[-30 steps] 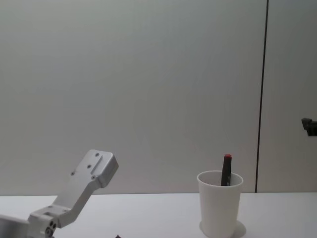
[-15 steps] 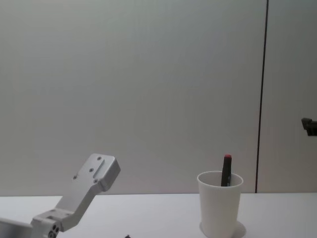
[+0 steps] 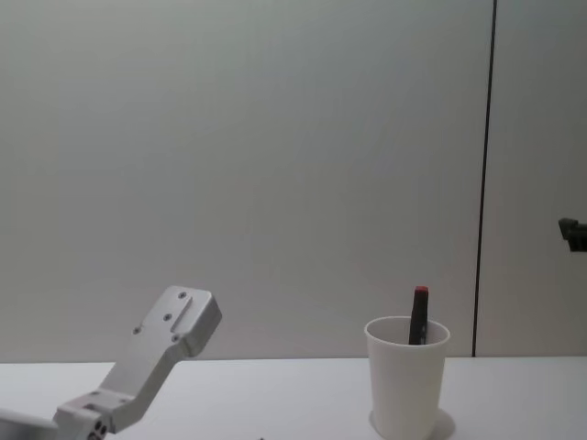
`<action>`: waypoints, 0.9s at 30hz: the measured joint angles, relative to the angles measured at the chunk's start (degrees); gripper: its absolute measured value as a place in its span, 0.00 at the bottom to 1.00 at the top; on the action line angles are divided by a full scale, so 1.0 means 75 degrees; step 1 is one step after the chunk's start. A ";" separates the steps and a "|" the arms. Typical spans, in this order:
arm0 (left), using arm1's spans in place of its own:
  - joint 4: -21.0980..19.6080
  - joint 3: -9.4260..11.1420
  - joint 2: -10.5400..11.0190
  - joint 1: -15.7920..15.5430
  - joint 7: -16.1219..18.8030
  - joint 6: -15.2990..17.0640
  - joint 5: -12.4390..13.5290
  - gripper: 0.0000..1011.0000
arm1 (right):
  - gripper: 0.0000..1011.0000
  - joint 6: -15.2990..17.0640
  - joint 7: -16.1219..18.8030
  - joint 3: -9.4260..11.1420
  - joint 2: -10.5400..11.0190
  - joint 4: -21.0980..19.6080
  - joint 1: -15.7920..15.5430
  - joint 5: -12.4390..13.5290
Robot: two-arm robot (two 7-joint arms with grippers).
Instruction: Place the pen into the pen holder.
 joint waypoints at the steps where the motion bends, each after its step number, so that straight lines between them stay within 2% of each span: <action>1: -0.0044 -0.0008 0.0013 0.0016 0.0035 -0.0038 0.0033 0.13 | 0.99 0.0000 0.0000 0.0000 0.0000 0.0000 0.0000 0.0000; 18: -0.1027 -0.0081 0.0280 0.0362 0.0469 -0.0674 0.0640 0.13 | 0.99 0.0000 0.0000 0.0000 0.0000 0.0000 0.0000 0.0000; 27: -0.1486 -0.0090 0.0460 0.0539 0.0417 -0.1230 0.1115 0.13 | 0.99 0.0000 0.0000 0.0000 0.0000 0.0000 0.0000 0.0000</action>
